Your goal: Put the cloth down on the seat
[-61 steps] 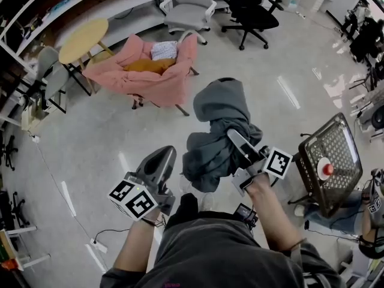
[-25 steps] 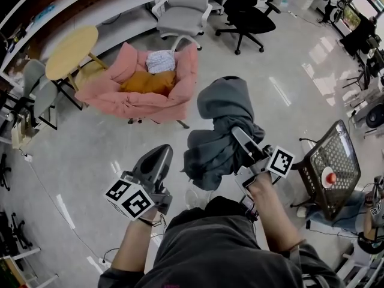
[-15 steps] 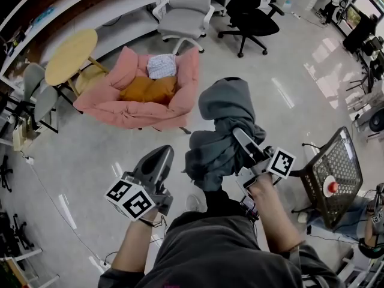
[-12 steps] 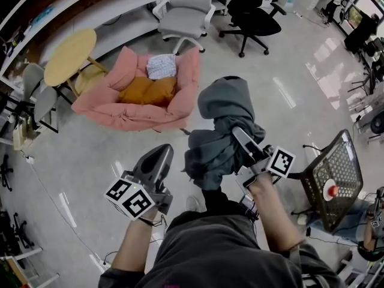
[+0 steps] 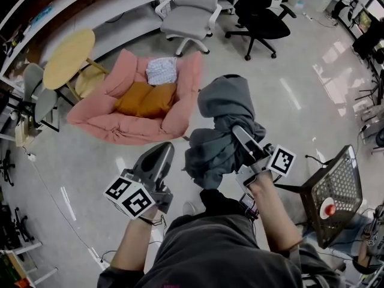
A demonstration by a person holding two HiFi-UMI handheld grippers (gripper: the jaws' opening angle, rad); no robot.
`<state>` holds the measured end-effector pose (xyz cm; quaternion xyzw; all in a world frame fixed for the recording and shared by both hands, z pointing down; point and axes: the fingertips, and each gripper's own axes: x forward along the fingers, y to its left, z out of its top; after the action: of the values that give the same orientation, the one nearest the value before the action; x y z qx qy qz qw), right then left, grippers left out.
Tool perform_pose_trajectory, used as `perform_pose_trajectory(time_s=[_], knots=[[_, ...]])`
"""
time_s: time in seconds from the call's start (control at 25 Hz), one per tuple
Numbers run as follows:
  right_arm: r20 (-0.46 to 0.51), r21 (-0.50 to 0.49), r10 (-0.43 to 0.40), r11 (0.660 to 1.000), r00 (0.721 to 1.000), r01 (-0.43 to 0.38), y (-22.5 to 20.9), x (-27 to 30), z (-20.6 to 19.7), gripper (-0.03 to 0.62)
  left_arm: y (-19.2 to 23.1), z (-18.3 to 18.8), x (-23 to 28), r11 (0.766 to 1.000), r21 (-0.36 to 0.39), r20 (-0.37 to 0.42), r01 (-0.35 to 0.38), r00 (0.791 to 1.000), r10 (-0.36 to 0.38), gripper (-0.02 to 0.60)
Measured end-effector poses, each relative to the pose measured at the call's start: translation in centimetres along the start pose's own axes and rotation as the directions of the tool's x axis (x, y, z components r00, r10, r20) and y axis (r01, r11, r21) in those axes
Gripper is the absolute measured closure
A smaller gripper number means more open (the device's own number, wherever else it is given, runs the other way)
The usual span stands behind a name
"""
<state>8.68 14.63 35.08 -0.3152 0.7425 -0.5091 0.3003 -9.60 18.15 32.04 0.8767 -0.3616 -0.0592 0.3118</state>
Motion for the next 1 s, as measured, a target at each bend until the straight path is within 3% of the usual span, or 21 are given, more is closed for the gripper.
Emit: perform_pose_trajectory(time_s=[0.68, 1.0], knots=[[-0.078, -0.001, -0.012, 1.000, 0.997, 0.012, -6.9, 4.6, 12.1, 0.359, 1.7, 2.4, 13.1, 0.998, -0.003, 0.014, -0.060, 0.998, 0.060, 0.574], [-0.089, -0.002, -0.046, 0.999, 0.995, 0.046, -10.6, 8.8, 16.7, 0.359, 5.1, 4.5, 18.4, 0.997, -0.028, 0.001, -0.073, 0.997, 0.073, 0.574]])
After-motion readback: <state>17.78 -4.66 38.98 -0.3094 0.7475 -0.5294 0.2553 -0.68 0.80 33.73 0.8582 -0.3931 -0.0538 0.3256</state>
